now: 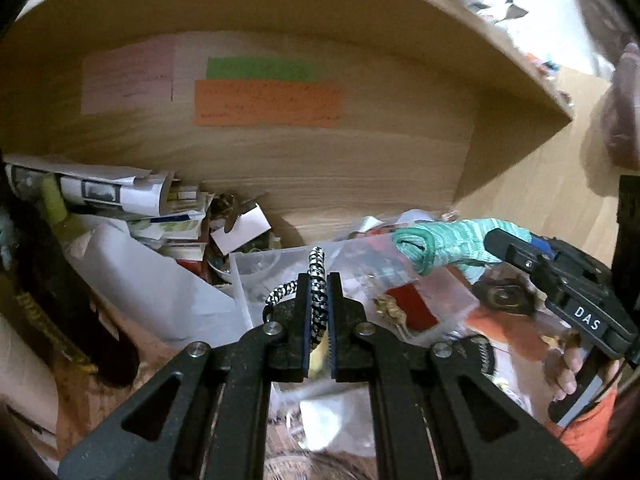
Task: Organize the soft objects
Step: 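Lower the chain and green cloth into the plastic box and open both tools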
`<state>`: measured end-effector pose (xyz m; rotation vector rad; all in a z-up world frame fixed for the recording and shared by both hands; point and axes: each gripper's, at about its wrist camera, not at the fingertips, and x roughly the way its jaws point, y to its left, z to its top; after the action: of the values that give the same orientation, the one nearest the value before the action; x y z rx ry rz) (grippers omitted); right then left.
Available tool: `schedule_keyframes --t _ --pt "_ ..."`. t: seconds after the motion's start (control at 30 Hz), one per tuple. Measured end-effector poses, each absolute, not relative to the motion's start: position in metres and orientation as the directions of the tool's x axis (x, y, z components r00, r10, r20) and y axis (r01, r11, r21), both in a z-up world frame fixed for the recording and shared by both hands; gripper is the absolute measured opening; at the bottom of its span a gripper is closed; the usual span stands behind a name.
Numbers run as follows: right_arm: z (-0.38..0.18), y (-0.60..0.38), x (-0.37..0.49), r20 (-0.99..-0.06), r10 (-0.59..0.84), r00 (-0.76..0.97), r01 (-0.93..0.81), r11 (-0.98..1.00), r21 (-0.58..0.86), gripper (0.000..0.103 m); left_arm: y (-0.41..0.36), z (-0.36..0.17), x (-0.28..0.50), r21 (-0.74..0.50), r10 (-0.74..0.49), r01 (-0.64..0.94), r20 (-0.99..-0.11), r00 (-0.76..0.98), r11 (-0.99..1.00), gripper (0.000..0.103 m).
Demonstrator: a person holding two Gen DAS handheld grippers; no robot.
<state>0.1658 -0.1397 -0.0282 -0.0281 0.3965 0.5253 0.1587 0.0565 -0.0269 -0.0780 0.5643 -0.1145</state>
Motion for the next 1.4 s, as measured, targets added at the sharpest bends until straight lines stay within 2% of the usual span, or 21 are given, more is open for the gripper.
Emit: schedule_keyframes --t 0.43,0.63,0.83,1.0,1.1,1.17,1.3,1.4 --pt "-0.077 -0.11 0.224 -0.573 0.459 0.679 -0.532 0.846 0.046 0.026 0.065 -0.082 0.24 -0.121 -0.099 0.019 -0.697 0.711 0.993 0.006" --pt "-0.094 -0.1 0.232 -0.64 0.436 0.632 -0.553 0.833 0.022 0.027 0.06 -0.096 0.25 -0.102 -0.094 0.027 -0.729 0.679 0.994 0.006" --pt "-0.097 -0.095 0.233 -0.662 0.419 0.621 -0.562 0.827 -0.003 0.038 0.057 -0.094 0.248 -0.101 -0.103 0.041 -0.735 0.671 0.994 0.007" --pt "-0.089 -0.1 0.228 -0.636 0.412 0.653 -0.547 0.837 -0.018 0.045 0.054 -0.082 0.236 -0.096 -0.107 0.055 -0.713 0.693 0.994 0.01" --pt "-0.077 -0.108 0.223 -0.602 0.414 0.683 -0.533 0.846 -0.023 0.054 0.051 -0.07 0.223 -0.087 -0.104 0.06 -0.688 0.719 0.994 0.017" --pt "-0.068 -0.115 0.216 -0.576 0.416 0.703 -0.524 0.851 -0.025 0.061 0.049 -0.062 0.21 -0.081 -0.099 0.061 -0.666 0.739 0.995 0.028" --pt "-0.049 -0.131 0.198 -0.519 0.426 0.741 -0.506 0.862 -0.016 0.064 0.047 -0.048 0.185 -0.074 -0.098 0.066 -0.629 0.772 0.995 0.042" --pt "-0.04 -0.142 0.184 -0.483 0.432 0.761 -0.498 0.867 -0.009 0.075 0.041 -0.04 0.165 -0.052 -0.089 0.073 -0.602 0.793 0.996 0.05"
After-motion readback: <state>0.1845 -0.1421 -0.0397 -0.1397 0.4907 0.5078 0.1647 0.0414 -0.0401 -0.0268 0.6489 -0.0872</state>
